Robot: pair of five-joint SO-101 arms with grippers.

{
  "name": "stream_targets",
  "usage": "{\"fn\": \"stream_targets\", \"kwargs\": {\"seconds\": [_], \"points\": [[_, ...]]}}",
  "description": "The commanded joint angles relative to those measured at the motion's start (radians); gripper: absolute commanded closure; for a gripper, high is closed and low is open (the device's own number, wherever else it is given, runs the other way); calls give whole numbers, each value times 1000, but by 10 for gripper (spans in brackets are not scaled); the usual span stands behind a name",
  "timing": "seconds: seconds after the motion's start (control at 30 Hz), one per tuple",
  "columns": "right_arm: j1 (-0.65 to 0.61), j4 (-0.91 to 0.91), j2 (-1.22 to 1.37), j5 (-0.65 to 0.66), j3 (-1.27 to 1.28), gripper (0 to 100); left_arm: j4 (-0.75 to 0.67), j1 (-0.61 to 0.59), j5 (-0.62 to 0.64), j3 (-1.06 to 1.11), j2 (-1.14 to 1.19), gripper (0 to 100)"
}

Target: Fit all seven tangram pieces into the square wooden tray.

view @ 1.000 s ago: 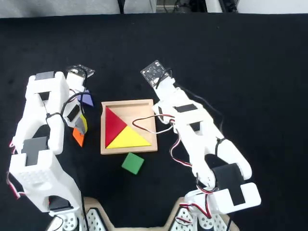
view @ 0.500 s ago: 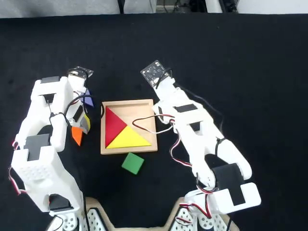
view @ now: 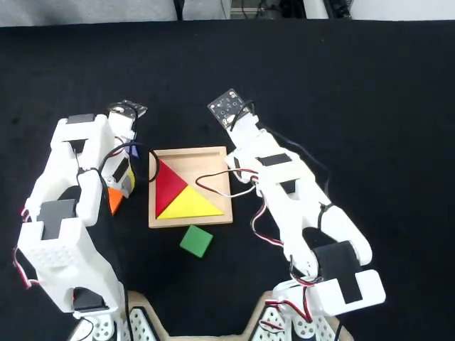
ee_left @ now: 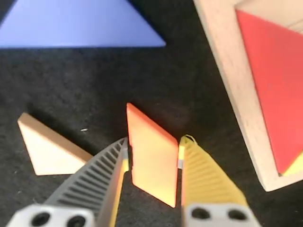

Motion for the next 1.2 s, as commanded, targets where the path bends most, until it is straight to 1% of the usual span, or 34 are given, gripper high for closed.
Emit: {"fn": "stream_targets", "kwargs": {"seconds": [0.0,0.07,0.2,0.27,0.33,0.47,0.53,0.6,0.77,0.83,0.9,1.07,1.17], "points": [[11,-17,-50,9,-5,987,-14,22,41,-2,-5,961],[15,-17,-58,9,-5,987,-5,65,106,-15,-11,971],[87,-34,-59,-9,-18,987,160,160,316,-122,-106,971],[115,-55,-59,-69,-22,987,236,211,433,-191,-169,971],[149,-77,-59,-133,-22,987,281,254,539,-257,-216,971],[221,-117,-59,-233,-24,987,287,308,798,-337,-265,971],[245,-133,-59,-265,-24,987,258,338,904,-363,-265,970],[265,-150,-59,-284,-24,987,206,378,973,-358,-264,970],[279,-198,-50,-288,-18,987,41,483,1151,-252,-264,970],[279,-198,-50,-288,-18,987,-18,504,1195,-211,-264,970],[278,-196,-50,-288,-18,987,-49,513,1224,-186,-270,970],[273,-193,-50,-288,-16,987,-34,553,1284,-145,-265,970],[273,-193,-50,-288,-16,987,-63,570,1323,-108,-264,970]]}}
